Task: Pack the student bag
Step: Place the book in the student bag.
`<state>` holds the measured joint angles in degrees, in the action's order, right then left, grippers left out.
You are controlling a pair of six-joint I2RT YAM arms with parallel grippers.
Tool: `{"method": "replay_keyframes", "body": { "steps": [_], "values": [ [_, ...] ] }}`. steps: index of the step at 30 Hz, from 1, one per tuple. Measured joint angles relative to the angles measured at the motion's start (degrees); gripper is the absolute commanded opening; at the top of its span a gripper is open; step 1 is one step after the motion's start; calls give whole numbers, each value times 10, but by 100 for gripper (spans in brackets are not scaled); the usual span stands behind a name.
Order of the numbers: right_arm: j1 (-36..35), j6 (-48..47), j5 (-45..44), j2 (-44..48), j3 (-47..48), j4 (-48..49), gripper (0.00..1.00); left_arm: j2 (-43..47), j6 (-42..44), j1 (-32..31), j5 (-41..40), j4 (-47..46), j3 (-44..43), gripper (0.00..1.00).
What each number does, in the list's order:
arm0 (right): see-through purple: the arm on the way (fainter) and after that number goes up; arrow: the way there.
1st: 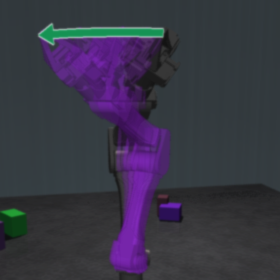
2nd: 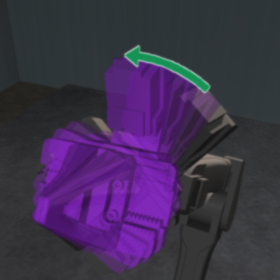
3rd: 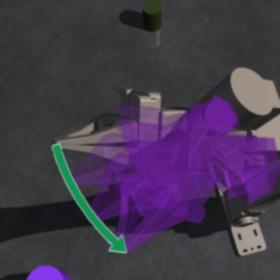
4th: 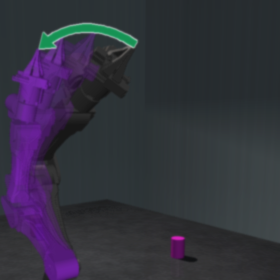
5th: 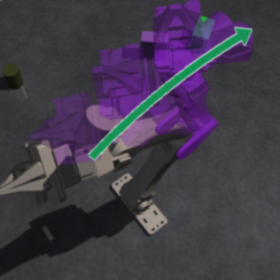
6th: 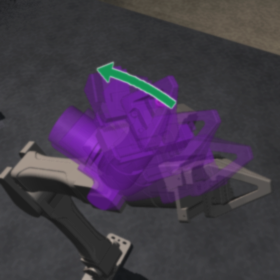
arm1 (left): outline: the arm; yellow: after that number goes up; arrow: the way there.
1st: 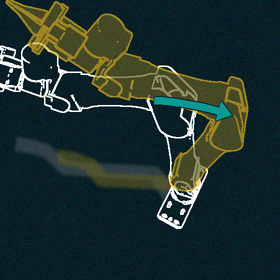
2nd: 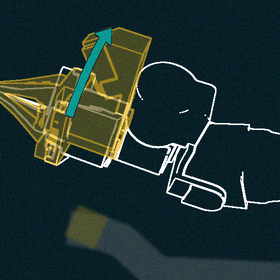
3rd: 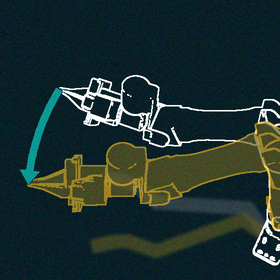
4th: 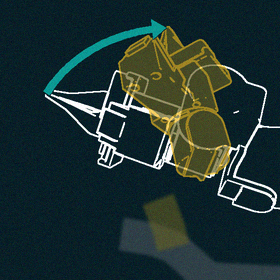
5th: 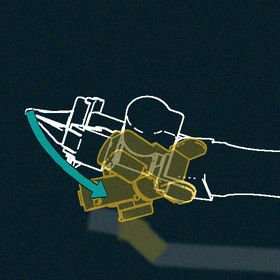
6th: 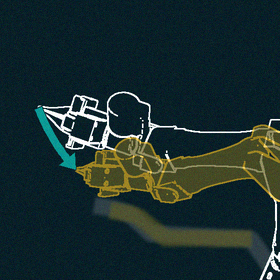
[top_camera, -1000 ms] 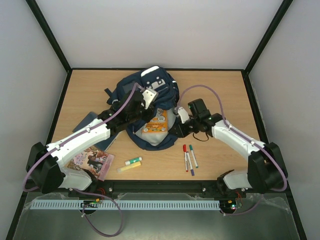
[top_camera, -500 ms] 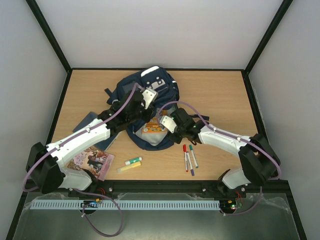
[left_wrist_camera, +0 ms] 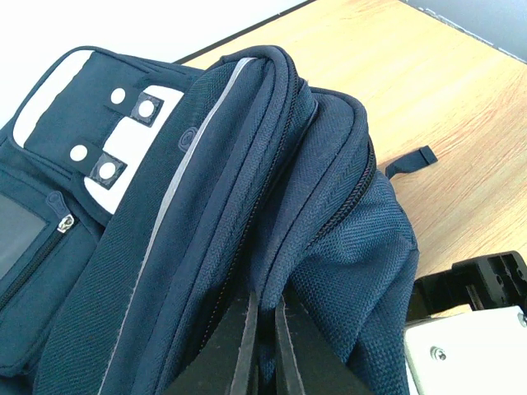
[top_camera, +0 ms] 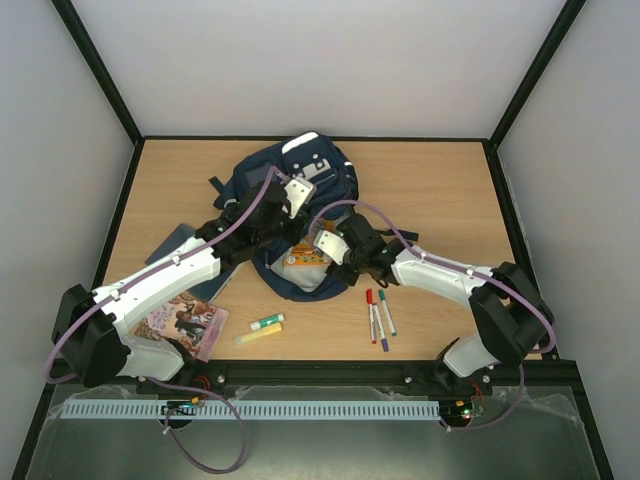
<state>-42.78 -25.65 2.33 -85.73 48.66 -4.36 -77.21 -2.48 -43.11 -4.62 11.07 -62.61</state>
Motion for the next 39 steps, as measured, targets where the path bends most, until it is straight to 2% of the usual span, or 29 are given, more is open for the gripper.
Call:
{"method": "replay_keyframes", "body": {
  "steps": [15, 24, 34, 39],
  "values": [
    [0, -5, -29, -65, 17, 39, 61, 0, 8, -1, -3, 2, 0, 2],
    [-3, -4, -135, -100, 21, 99, 54, 0, 10, -1, -3, 2, 0, 2],
    [-3, -5, -250, -131, 9, 239, 55, 0, 14, 1, -4, 2, 0, 2],
    [-3, -2, -272, -141, 4, 287, 55, 0, 14, 1, -6, 0, 0, 2]
  ]
}}
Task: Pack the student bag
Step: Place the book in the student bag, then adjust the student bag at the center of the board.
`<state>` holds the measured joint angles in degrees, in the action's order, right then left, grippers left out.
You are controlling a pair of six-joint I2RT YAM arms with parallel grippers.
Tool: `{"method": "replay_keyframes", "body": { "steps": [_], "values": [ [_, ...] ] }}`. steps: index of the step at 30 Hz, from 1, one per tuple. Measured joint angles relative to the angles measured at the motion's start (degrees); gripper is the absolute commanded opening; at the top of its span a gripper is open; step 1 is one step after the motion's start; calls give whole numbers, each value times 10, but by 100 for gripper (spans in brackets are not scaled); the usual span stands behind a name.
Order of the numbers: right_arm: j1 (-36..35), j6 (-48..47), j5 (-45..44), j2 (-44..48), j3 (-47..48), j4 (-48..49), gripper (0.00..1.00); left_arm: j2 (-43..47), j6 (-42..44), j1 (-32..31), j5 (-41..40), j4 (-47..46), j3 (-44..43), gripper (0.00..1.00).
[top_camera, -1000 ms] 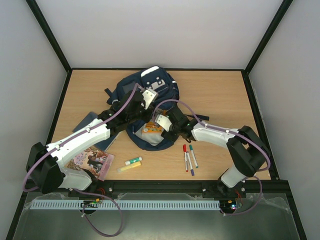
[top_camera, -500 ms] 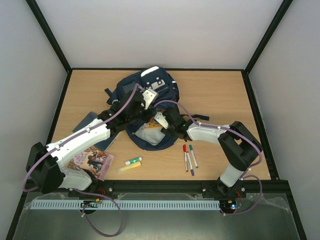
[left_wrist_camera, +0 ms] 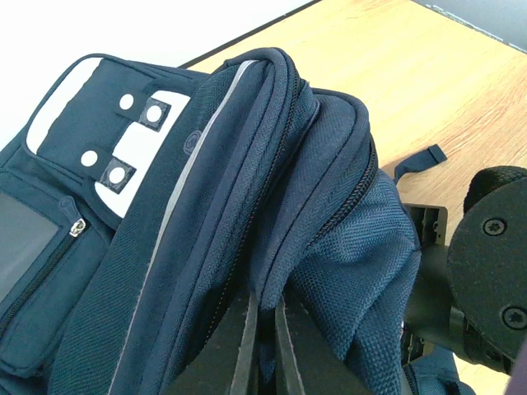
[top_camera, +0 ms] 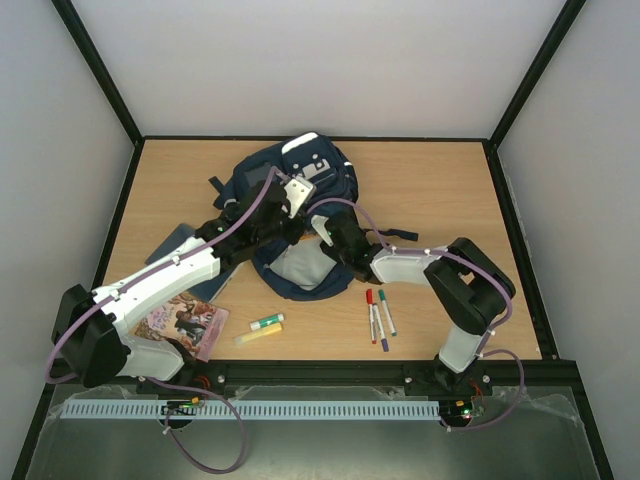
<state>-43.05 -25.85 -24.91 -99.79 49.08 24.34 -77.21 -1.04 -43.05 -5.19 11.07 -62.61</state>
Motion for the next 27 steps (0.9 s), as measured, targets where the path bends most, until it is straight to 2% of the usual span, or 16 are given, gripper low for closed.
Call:
{"method": "replay_keyframes", "body": {
  "steps": [4, 8, 16, 21, 23, 27],
  "values": [
    [0, -1, 18, 1, -12, 12, 55, 0, 1, 0, 0, 1, 0, 2],
    [0, 3, 56, 41, -28, -35, 56, 0, 2, -1, 1, 1, 0, 2],
    [0, 32, 77, 243, -78, -165, 58, -16, 1, -1, 3, -9, 0, 3],
    [1, 60, 80, 360, -94, -248, 60, -87, -2, -1, 30, -12, -15, 8],
    [5, 72, 80, 405, -98, -271, 61, -131, -8, -1, 50, -12, -31, 16],
    [29, 89, 83, 488, -118, -278, 64, -198, -23, -2, 79, -8, -53, 56]
  ]
}}
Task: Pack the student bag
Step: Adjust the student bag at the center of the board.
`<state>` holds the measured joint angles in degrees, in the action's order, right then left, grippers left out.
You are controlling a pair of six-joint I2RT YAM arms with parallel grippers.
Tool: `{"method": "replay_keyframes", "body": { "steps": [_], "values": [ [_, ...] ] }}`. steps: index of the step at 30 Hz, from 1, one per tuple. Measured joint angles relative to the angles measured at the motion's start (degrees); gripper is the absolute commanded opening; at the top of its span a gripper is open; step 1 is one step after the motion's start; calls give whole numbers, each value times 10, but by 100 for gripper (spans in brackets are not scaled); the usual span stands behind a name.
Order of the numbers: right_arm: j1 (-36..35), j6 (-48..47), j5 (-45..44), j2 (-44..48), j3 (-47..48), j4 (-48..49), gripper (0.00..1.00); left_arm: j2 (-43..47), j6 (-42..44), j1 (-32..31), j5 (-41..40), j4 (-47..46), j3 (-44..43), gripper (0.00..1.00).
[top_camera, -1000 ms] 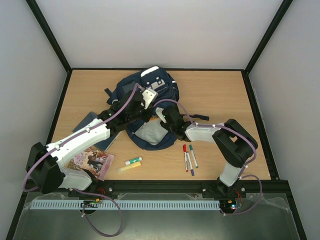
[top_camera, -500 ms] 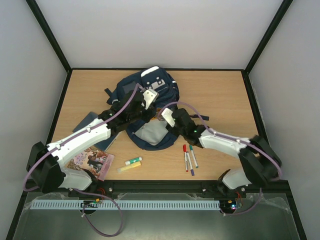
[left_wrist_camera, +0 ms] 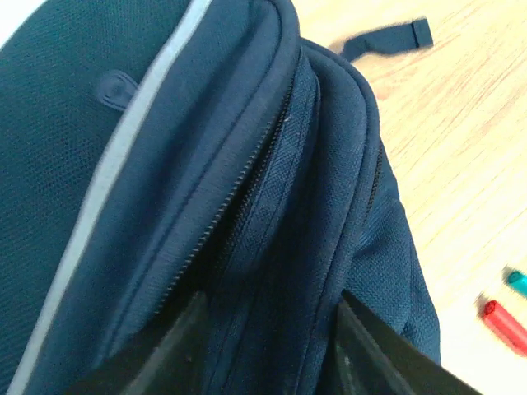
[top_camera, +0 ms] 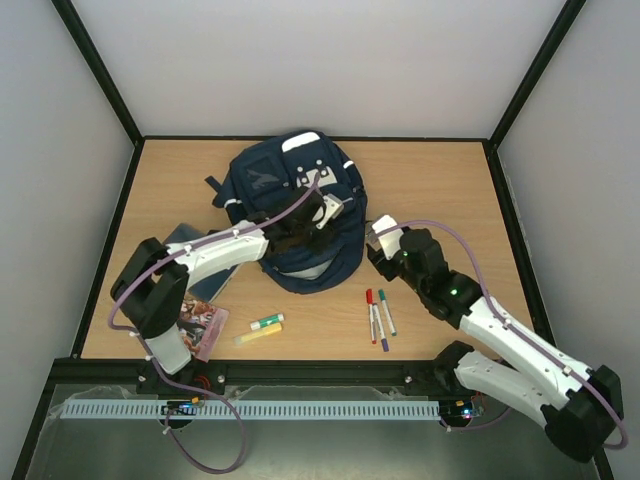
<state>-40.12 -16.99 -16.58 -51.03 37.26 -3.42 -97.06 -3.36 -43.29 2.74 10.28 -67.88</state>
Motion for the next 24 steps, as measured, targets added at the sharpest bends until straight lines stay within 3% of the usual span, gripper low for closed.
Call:
{"method": "replay_keyframes", "body": {
  "steps": [5, 9, 12, 15, 20, 24],
  "values": [
    [45, 21, 15, 22, -21, 2, 65, -6, -17, -7, -3, 25, -16, 84],
    [49, 25, 19, 25, -28, 2, 67, 64, -42, 3, -1, 21, 12, 98],
    [54, 25, 19, 31, -33, 2, 67, 139, -67, 46, -3, 7, 50, 99],
    [58, 26, 19, 34, -33, 2, 67, 191, -107, 137, -3, -19, 89, 99],
    [59, 27, 19, 34, -33, 2, 67, 157, -200, 283, -7, -30, 113, 96],
    [59, 27, 20, 37, -34, 2, 68, 112, -283, 351, -9, -39, 138, 94]
  ]
}}
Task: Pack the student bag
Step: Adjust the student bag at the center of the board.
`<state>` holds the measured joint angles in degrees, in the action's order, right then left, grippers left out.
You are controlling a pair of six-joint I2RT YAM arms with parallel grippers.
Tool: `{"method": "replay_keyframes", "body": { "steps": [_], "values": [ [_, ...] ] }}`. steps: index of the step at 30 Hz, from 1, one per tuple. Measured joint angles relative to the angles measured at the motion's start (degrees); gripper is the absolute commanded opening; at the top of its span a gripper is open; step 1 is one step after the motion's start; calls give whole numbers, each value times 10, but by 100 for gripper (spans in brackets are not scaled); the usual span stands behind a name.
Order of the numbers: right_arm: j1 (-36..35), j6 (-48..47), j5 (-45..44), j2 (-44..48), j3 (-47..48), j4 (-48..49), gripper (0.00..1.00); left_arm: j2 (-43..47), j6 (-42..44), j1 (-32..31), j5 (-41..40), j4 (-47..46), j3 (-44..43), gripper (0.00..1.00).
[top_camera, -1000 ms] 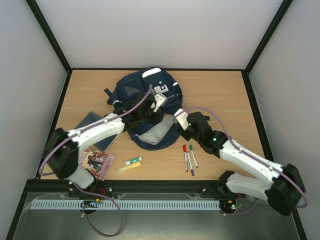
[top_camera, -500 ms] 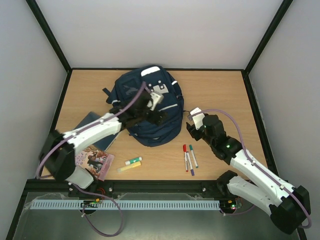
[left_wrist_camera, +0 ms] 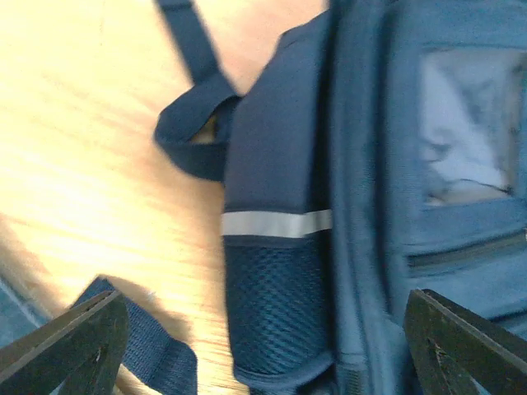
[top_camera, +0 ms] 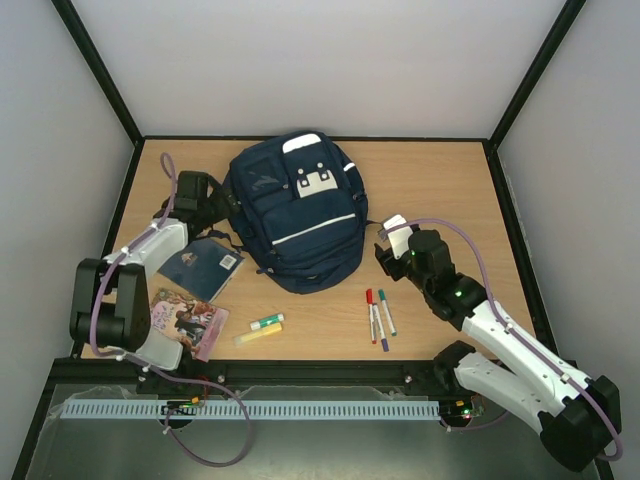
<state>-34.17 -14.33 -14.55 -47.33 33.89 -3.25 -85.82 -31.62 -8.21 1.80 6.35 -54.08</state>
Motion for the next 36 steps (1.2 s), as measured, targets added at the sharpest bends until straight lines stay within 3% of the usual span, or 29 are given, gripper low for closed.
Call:
{"method": "replay_keyframes", "body": {
  "steps": [9, 23, 25, 26, 28, 29, 30, 36],
  "values": [
    [0, 0, 1, 5, -1, 0, 68, -134, -83, -5, 49, -44, -31, 92],
    [1, 0, 0, 7, -4, 0, 70, -380, -61, -129, 111, -54, -321, 88],
    [1, 0, 0, 7, -5, 0, 69, -384, -59, -142, 116, -49, -333, 92],
    [2, 0, 0, 7, -5, 0, 69, -384, -57, -148, 115, -45, -336, 98],
    [3, 0, 0, 7, -5, 0, 71, -380, -49, -155, 111, -30, -340, 99],
    [3, 0, 0, 7, -5, 0, 80, -374, -42, -156, 106, -18, -340, 99],
    [4, 0, 1, 9, -5, 0, 98, -363, -34, -156, 99, -1, -339, 99],
    [4, 2, 24, 1, 8, -10, 99, -196, 25, -156, 31, 105, -289, 99]
  ]
}}
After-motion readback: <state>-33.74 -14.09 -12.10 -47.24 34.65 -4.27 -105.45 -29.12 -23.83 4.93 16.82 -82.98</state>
